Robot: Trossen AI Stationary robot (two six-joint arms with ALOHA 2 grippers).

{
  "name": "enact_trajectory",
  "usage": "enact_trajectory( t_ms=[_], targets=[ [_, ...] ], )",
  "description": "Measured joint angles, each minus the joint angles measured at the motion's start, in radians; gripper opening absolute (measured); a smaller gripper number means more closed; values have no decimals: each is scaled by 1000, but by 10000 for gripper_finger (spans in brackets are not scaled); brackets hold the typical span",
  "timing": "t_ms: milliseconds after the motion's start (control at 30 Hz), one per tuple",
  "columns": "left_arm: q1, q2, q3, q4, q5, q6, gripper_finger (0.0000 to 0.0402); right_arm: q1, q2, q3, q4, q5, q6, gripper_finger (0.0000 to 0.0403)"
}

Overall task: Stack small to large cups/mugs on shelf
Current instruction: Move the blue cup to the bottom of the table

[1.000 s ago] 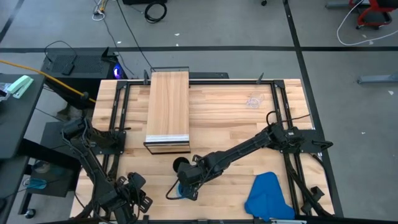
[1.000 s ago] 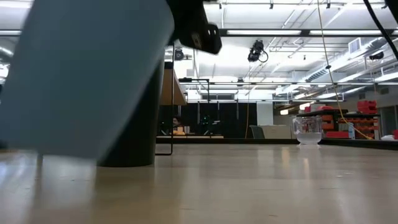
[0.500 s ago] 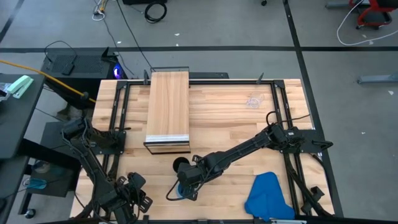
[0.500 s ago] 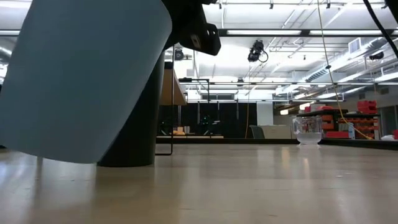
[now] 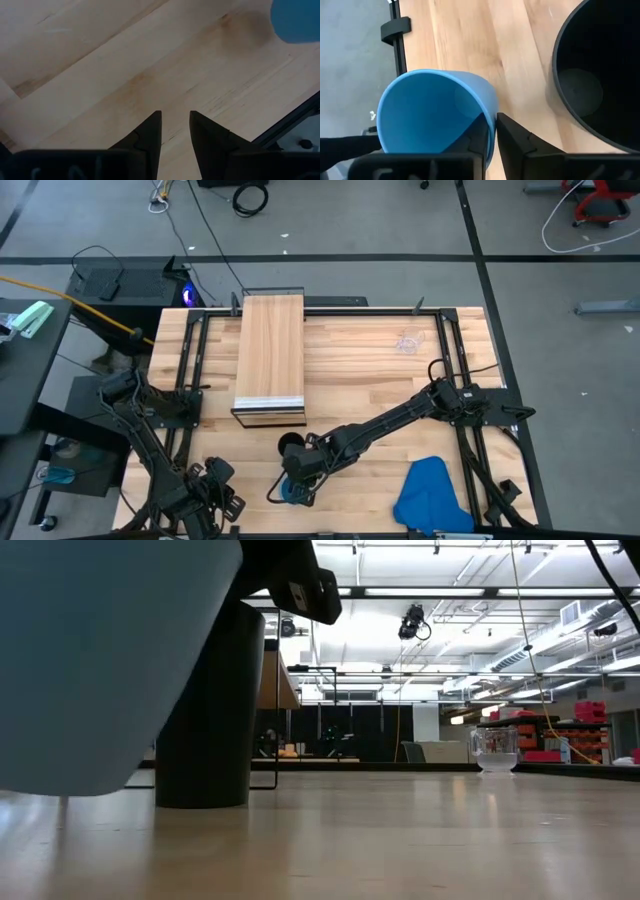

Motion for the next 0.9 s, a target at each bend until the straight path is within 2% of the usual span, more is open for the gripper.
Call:
enact_trajectory(
  t_ms=[567,900],
  targets=[
    [0,0,0,1,0,0,107,-1,0,-3,3,3,-14,92],
    [0,0,0,4,0,0,107,-3,0,-3,2,2,-14,94]
  ],
)
